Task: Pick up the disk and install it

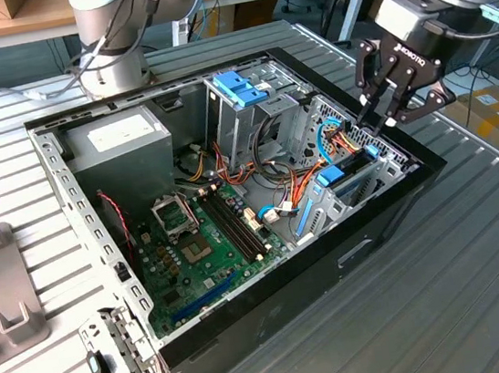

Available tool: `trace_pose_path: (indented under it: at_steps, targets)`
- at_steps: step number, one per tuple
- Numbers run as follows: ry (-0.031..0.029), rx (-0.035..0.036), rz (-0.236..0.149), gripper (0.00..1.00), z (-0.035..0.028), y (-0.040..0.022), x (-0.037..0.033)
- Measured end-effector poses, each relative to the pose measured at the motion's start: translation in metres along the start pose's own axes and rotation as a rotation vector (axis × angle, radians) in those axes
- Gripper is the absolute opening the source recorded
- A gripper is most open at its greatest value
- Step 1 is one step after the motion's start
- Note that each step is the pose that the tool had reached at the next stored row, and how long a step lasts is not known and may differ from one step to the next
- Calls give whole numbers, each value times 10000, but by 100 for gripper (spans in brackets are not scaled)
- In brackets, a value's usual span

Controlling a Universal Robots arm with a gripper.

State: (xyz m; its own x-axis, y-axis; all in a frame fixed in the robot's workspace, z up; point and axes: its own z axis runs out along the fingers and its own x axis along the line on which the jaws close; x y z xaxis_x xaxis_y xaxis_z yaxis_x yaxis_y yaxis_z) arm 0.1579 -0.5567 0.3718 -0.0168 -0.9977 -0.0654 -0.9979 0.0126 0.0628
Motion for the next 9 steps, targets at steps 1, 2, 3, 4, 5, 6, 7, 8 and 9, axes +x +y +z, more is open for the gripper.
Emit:
trace_pose_path:
  at_steps: [1, 2, 3, 4, 5, 6, 7, 8, 9]
  targets:
    - [1, 0, 1, 36, 1, 3, -17]
    - [1, 0, 1, 36, 2, 7, -33]
    - [0, 0, 1, 36, 4, 11, -54]
    - [0, 0, 1, 36, 6, 17, -80]
    - [0, 0, 1, 36, 7, 21, -94]
    - [1, 0, 1, 36, 9, 24, -112]
    - [1, 0, 1, 36, 10, 28, -125]
    - [1, 0, 3, 36, 10, 32, -130]
    - [0, 0, 2, 36, 11, 36, -134]
